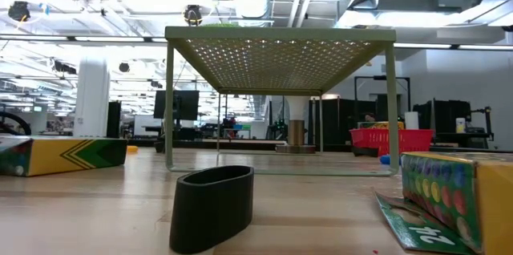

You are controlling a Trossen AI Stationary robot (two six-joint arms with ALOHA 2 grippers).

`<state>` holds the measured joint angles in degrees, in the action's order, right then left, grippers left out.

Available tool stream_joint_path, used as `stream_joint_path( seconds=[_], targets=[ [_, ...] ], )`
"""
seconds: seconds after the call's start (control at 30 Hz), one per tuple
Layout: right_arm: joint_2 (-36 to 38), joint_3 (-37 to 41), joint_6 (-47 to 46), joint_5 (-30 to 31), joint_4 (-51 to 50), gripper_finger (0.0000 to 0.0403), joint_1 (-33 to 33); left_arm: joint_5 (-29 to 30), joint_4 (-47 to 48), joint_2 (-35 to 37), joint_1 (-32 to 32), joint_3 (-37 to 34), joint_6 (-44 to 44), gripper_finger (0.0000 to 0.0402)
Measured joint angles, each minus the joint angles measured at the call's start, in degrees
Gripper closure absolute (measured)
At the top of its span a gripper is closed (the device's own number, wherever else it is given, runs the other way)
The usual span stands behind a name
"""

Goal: Pick & Place Office Desk Supplies
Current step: Put the top yellow crayon box into the red bin

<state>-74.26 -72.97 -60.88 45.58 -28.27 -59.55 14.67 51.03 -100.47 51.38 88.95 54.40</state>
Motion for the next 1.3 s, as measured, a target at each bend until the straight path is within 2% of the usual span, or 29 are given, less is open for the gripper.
stream_joint_path(
  seconds=[0.13,0.33,0.47,0.57,0.63,0.97,1.3],
  targets=[
    [0.00,0.00,-0.74,0.12,-0.05,0.0172,0.05,6.45,10.53,-1.69,0.57,1.07,0.25,0.0197],
    [0.00,0.00,-1.87,0.38,-0.51,0.0172,0.05,7.78,16.96,-9.88,3.15,1.00,1.20,0.0197],
    [0.00,0.00,-4.71,0.81,-3.50,0.0172,0.05,10.62,23.31,-14.99,4.39,0.99,9.93,0.0190],
    [0.00,0.00,-6.49,0.81,-5.07,0.0172,0.05,14.89,30.45,-17.20,4.58,0.98,17.54,0.0181],
    [0.00,0.00,-6.65,0.81,-5.11,0.0172,0.07,17.68,32.68,-18.69,4.58,0.98,19.52,0.0177],
    [0.00,0.00,-8.49,0.60,-6.17,0.0172,0.02,22.17,33.15,-23.75,4.58,0.96,17.75,0.0171],
    [0.00,0.00,-7.89,-0.36,-6.08,0.0172,-0.78,20.81,29.68,-22.51,5.29,-0.26,16.78,0.0171]
  ],
)
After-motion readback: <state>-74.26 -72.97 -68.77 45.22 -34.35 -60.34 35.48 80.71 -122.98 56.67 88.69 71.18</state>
